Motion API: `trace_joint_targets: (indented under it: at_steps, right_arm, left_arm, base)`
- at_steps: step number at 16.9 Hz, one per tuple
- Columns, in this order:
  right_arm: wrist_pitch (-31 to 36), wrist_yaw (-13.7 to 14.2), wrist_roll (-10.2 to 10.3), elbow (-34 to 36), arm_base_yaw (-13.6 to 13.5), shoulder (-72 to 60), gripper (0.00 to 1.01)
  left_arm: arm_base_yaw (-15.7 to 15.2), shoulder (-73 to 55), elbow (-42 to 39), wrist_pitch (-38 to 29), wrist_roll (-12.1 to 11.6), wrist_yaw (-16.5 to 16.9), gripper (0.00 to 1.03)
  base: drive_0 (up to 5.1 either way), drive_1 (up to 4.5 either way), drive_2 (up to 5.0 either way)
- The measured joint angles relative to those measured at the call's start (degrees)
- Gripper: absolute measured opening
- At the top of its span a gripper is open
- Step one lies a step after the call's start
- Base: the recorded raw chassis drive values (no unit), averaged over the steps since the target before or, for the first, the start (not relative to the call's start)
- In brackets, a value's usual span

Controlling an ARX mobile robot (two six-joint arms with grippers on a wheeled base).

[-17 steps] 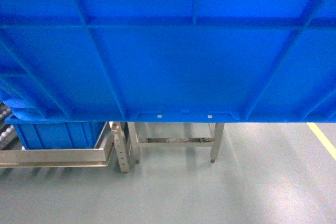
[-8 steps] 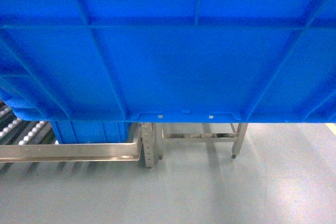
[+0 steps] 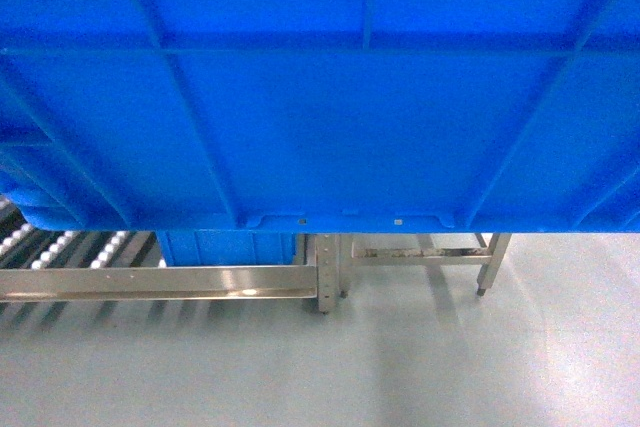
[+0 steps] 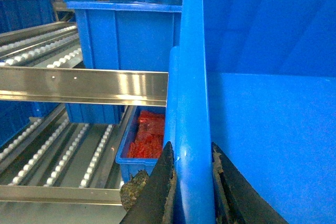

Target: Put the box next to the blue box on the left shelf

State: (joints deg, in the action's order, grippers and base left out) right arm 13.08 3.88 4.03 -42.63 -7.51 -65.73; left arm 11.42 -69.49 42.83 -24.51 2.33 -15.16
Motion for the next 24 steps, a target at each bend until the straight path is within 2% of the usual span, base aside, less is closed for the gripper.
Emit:
trace_joint_targets:
  at_steps: [24]
  right_arm:
    - [-0.1, 0.1, 0.0, 0.0, 0.0, 0.1, 0.08]
  left_arm:
    - [0.1, 0.1, 0.0, 0.0, 0.1, 0.2, 0.11]
  base:
    - [-4.9, 2.29, 2.6]
